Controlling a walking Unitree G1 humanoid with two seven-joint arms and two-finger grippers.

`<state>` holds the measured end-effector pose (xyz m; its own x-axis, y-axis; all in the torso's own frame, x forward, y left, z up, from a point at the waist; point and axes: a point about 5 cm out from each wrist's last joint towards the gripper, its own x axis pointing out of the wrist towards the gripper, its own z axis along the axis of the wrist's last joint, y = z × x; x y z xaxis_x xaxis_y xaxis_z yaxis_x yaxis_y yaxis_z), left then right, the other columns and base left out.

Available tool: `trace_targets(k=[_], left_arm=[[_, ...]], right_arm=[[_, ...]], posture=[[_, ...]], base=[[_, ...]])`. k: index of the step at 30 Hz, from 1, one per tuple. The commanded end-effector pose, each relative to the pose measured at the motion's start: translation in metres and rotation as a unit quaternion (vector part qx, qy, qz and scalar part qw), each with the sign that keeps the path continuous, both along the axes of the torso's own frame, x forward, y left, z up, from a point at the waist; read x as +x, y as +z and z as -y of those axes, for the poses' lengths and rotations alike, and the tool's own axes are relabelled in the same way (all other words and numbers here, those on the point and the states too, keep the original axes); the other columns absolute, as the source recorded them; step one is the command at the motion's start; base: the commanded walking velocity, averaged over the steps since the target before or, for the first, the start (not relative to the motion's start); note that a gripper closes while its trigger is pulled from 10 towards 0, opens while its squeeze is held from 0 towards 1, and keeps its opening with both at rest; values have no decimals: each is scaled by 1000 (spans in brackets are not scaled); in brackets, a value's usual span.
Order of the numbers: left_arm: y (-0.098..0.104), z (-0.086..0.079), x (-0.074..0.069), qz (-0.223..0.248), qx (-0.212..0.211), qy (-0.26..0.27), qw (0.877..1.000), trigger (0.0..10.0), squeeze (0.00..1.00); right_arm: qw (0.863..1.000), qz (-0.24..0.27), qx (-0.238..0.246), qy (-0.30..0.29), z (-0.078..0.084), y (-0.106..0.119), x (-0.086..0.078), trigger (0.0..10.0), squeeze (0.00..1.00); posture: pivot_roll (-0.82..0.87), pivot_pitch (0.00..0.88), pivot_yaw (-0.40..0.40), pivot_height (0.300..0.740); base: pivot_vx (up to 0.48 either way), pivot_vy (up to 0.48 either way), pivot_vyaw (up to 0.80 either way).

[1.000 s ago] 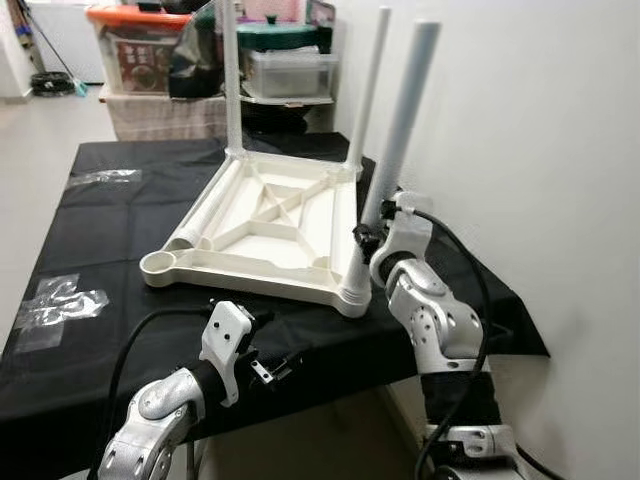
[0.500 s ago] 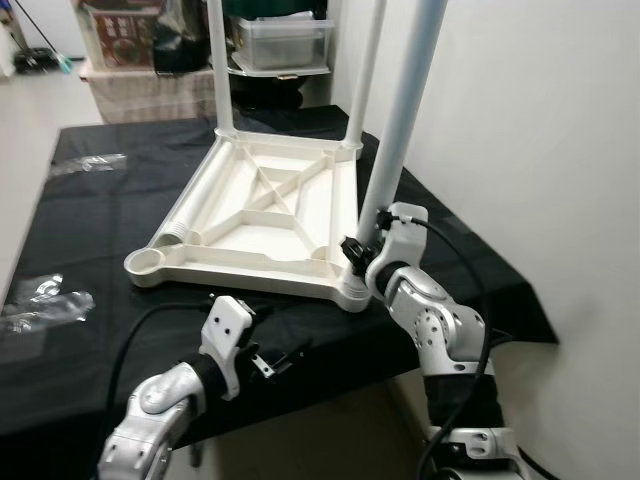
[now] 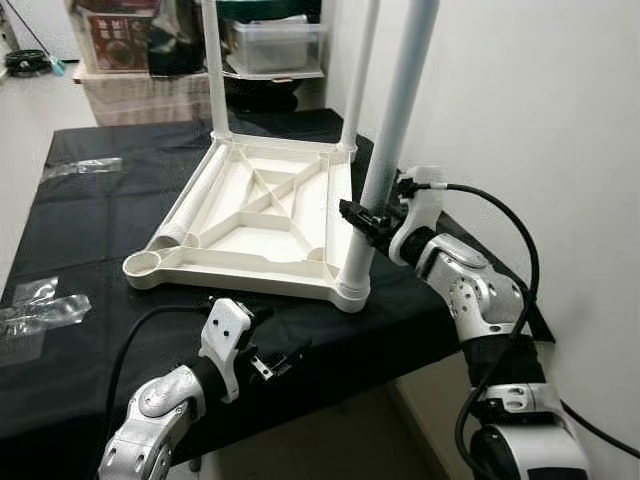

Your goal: Building children table

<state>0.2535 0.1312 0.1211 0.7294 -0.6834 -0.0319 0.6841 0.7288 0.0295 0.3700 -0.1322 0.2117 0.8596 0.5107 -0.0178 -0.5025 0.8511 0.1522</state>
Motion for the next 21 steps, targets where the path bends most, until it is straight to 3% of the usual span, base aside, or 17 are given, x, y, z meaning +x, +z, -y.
trace_targets(k=[1, 3, 4, 5, 6, 7, 8, 10, 14, 15, 17, 18, 19, 21], left_arm=[[-3, 1, -1, -8, 3, -3, 1000, 10000, 0], [-3, 1, -1, -7, 3, -5, 1000, 10000, 0], [-2, 0, -1, -7, 2, -5, 1000, 10000, 0], [-2, 0, -1, -7, 2, -4, 1000, 10000, 0], [-2, 0, -1, -7, 2, -4, 1000, 10000, 0], [-3, 0, -1, -7, 3, -4, 1000, 10000, 0], [-3, 1, -2, -7, 2, -5, 1000, 10000, 0], [-3, 3, -2, -8, 1, -9, 1000, 10000, 0], [-3, 5, -2, -8, 2, -13, 1000, 10000, 0], [-3, 2, -1, -8, 3, -12, 1000, 10000, 0], [-2, 1, -1, -8, 4, -11, 1000, 10000, 0], [-2, 1, -1, -8, 4, -11, 1000, 10000, 0], [-3, 0, -1, -8, 4, -10, 1000, 10000, 0], [-2, 0, -1, -7, 4, -9, 1000, 10000, 0]], right_arm=[[1000, 4, -11, 1, 1, -1, 3, 0, 0], [998, -19, -21, -57, 5, -10, 8, 0, 0], [988, -53, -23, -145, 14, -18, 13, 0, 0], [969, -89, -16, -231, 21, -29, 14, 0, 0], [969, -89, -16, -231, 21, -29, 14, 0, 0], [953, -111, -13, -282, 25, -38, 14, 0, 0], [924, -131, -25, -358, 30, -51, 7, 0, 0], [892, -145, -44, -425, 30, -66, -3, 0, 0], [891, -150, -50, -425, 16, -72, -10, 0, 0], [914, -143, -38, -378, -9, -68, -11, 0, 0], [921, -143, -32, -361, -17, -66, -11, 0, 0], [932, -140, -31, -334, -25, -63, -9, 2235, 0], [935, -138, -30, -326, -28, -60, -7, 10000, 0], [945, -126, -32, -300, -31, -54, -4, 10000, 0]], posture=[[54, 0, -109, 740], [58, 0, -111, 740], [55, 0, -110, 740], [55, 0, -110, 740], [55, 0, -110, 740], [50, 0, -103, 740], [49, 0, -102, 740], [58, 0, -104, 740], [58, 0, -104, 740], [52, 0, -102, 740], [52, 0, -102, 740], [51, 0, -105, 740], [51, 0, -106, 740], [51, 0, -108, 740]], base=[[0, 0, 0], [0, 0, 0], [0, 0, 0], [0, 0, 0], [0, 0, 0], [0, 0, 0], [0, 0, 0], [0, 0, 0], [0, 0, 0], [0, 0, 0], [0, 0, 0], [0, 0, 0], [0, 0, 0], [0, 0, 0]])
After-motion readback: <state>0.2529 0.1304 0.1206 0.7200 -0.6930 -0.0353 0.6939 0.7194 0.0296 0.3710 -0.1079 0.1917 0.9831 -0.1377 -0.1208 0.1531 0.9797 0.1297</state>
